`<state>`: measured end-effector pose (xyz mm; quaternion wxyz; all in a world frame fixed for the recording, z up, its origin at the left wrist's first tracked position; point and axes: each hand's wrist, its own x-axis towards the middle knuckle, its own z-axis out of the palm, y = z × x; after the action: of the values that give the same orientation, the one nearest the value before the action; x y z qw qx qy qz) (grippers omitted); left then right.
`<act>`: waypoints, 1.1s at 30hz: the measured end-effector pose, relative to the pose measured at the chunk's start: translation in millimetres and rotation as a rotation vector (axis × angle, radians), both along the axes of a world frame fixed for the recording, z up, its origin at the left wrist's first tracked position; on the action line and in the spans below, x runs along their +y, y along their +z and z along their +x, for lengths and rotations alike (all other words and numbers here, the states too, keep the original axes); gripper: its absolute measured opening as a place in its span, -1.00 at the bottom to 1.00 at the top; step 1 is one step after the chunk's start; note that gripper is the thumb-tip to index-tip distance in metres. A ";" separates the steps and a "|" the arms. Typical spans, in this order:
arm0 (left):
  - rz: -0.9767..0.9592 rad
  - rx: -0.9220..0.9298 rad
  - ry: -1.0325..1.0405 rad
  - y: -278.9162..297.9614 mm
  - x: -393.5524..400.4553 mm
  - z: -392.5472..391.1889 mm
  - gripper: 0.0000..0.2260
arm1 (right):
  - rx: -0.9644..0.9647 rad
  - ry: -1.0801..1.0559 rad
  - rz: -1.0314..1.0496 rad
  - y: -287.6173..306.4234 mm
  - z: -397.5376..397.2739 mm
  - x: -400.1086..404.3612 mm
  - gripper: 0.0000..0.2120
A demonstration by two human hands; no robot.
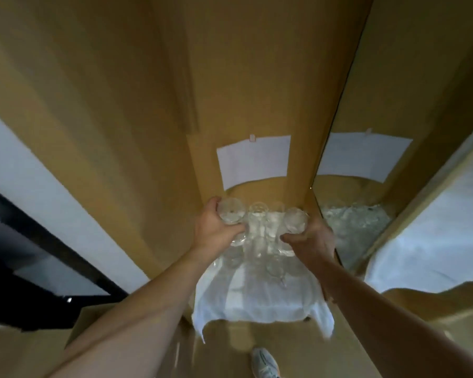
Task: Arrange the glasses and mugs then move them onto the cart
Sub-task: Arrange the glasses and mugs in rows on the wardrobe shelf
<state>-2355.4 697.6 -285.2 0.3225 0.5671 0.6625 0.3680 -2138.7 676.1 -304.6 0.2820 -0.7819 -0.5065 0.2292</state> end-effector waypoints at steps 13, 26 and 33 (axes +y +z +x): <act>0.291 -0.524 -0.106 138.9 -90.1 23.6 -0.55 | 0.330 -0.104 0.518 159.4 7.9 -124.3 -0.47; 0.210 -0.795 -0.389 182.7 -146.5 171.6 -0.52 | 0.477 -0.174 0.782 193.3 120.5 -217.9 -0.50; 0.142 -0.845 -0.481 180.2 -173.5 293.6 -0.71 | 0.477 -0.252 0.746 187.4 235.5 -254.7 -0.46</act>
<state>-2061.9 524.0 -105.0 0.5995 0.5259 0.2971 0.5252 -1903.3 421.4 -117.2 0.6787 -0.6077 -0.3763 0.1686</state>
